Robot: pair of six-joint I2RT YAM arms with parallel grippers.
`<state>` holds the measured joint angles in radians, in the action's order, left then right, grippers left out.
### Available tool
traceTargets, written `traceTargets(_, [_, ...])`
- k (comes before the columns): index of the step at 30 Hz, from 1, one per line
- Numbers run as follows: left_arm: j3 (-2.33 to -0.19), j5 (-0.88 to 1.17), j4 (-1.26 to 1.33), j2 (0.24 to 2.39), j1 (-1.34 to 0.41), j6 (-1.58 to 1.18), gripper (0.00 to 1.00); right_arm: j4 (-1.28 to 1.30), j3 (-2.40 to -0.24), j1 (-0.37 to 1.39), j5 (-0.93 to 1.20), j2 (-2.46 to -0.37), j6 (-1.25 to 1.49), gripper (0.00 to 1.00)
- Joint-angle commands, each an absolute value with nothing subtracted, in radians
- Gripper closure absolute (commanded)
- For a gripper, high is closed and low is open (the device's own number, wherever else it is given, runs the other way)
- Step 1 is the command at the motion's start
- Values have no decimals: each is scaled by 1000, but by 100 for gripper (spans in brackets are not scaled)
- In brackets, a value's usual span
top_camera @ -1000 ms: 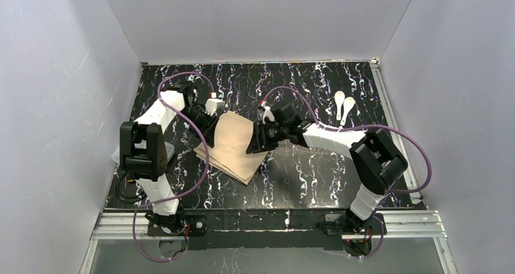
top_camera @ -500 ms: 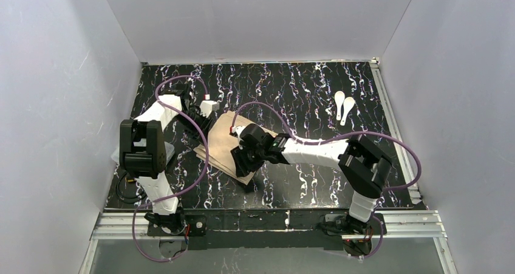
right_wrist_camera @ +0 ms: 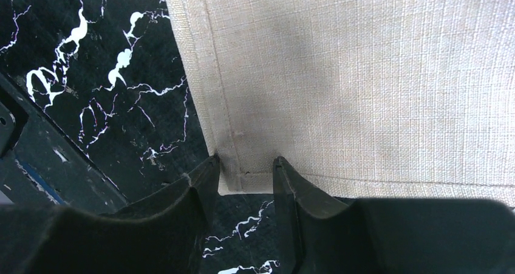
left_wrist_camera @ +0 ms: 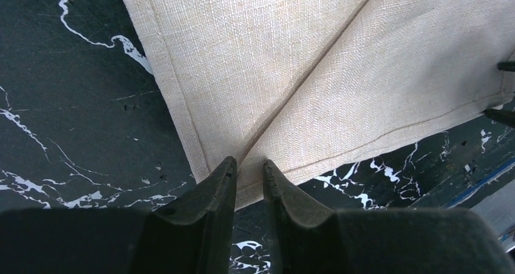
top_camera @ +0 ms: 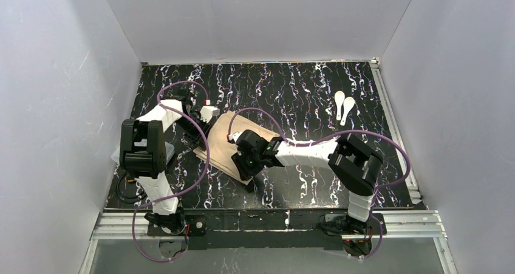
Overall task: Fold the napkin into a case and place the utensils inside
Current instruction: Smooth out the upper triangle-folded napkin at the center of the board.
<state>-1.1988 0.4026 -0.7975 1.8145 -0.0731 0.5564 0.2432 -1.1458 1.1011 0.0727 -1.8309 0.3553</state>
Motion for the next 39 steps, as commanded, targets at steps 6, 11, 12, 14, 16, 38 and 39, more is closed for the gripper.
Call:
traceTargets(6, [-1165, 391, -750, 1786, -69, 573, 78, 290, -1167, 1120, 51, -1789, 299, 75])
traceTargets(11, [-1152, 394, -736, 1781, -72, 573, 78, 308, -1158, 1121, 52, -1775, 287, 87])
traceTargets(12, [-1151, 391, -735, 1781, -72, 574, 78, 310, -1154, 1121, 58, -1772, 287, 88])
traceTargets(14, [-1146, 388, -734, 1779, -73, 576, 77, 305, -1144, 1121, 75, -1767, 291, 88])
traceTargets(16, [-1143, 387, -733, 1775, -74, 577, 78, 300, -1136, 1121, 97, -1763, 291, 85])
traceTargets(38, [-1282, 375, -832, 1694, -72, 555, 68, 283, -1285, 858, 548, -1761, 328, 22])
traceTargets(39, [-1295, 371, -836, 1695, -72, 555, 67, 259, -1277, 829, 582, -1771, 355, 24])
